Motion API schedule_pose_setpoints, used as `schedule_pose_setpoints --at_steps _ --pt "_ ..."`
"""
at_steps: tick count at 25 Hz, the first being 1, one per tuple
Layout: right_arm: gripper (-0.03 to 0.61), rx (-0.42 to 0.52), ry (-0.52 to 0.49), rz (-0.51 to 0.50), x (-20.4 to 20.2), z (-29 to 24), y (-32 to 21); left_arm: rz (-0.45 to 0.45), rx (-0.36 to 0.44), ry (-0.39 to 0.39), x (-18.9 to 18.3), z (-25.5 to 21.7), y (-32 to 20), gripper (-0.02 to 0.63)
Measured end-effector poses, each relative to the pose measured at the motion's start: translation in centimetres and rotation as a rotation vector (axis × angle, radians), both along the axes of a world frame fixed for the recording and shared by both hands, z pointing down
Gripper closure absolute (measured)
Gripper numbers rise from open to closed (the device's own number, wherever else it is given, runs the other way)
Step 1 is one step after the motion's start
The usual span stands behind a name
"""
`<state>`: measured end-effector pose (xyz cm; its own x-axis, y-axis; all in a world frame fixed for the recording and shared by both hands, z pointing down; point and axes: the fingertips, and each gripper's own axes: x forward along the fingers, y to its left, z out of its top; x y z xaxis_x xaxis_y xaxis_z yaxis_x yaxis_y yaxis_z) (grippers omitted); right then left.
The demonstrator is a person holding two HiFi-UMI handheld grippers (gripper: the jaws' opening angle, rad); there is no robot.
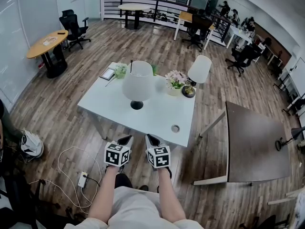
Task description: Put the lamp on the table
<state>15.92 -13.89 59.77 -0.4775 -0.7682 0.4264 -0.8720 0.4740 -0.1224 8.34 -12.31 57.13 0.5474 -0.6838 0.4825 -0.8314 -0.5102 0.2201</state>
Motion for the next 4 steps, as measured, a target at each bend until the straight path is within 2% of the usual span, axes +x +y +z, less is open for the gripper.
schedule_pose_setpoints --at_steps 4 --pt "0.566 -0.006 0.007 -0.009 0.19 0.22 0.03 -0.003 -0.005 -0.001 0.27 0.14 -0.05 0.614"
